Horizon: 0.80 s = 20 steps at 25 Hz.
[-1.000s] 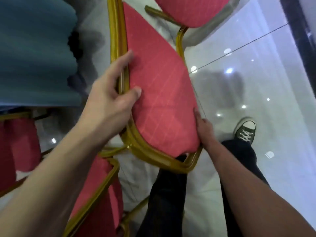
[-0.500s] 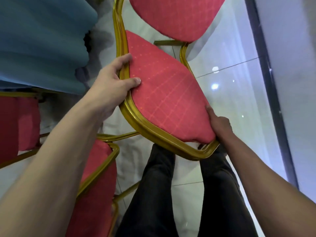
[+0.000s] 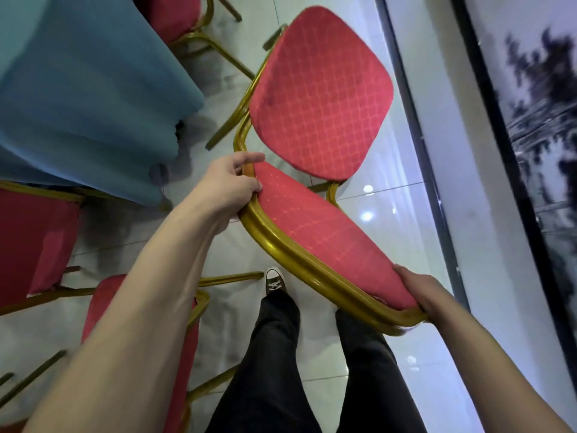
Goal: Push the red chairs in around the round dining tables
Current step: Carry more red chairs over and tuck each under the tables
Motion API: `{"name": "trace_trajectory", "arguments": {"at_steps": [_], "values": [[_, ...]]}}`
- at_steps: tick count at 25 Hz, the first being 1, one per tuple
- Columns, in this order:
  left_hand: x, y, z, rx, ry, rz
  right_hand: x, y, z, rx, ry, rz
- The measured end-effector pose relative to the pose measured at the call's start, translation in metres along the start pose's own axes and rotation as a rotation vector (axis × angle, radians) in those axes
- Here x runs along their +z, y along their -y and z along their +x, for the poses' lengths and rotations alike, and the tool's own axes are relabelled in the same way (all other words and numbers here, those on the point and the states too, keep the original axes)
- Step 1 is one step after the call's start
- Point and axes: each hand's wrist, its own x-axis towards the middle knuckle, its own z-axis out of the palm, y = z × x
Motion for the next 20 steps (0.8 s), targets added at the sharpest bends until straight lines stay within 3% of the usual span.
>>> {"name": "trace_trajectory", "arguments": {"at_steps": [4, 7, 10, 13, 16, 20], "values": [[-0.016, -0.012, -0.008, -0.030, 0.014, -0.017, -0.024, 0.012, -0.046, -0.021, 0.039, 0.062], [-0.033, -0.018, -0.006, -0.066, 0.011, -0.006, -0.020, 0.021, -0.080, -0.093, 0.048, 0.282], [-0.058, -0.016, 0.000, -0.095, -0.007, 0.003, 0.002, 0.030, -0.112, -0.242, 0.009, 0.363], [-0.080, -0.016, 0.008, -0.102, -0.134, -0.020, 0.036, 0.040, -0.135, -0.530, -0.168, 0.186], [-0.102, -0.018, 0.005, 0.104, -0.200, 0.134, 0.065, 0.054, -0.146, -0.791, -0.249, 0.102], [-0.123, 0.005, -0.042, 0.649, -0.138, 0.522, 0.092, 0.065, -0.148, -0.974, -0.263, 0.005]]}}
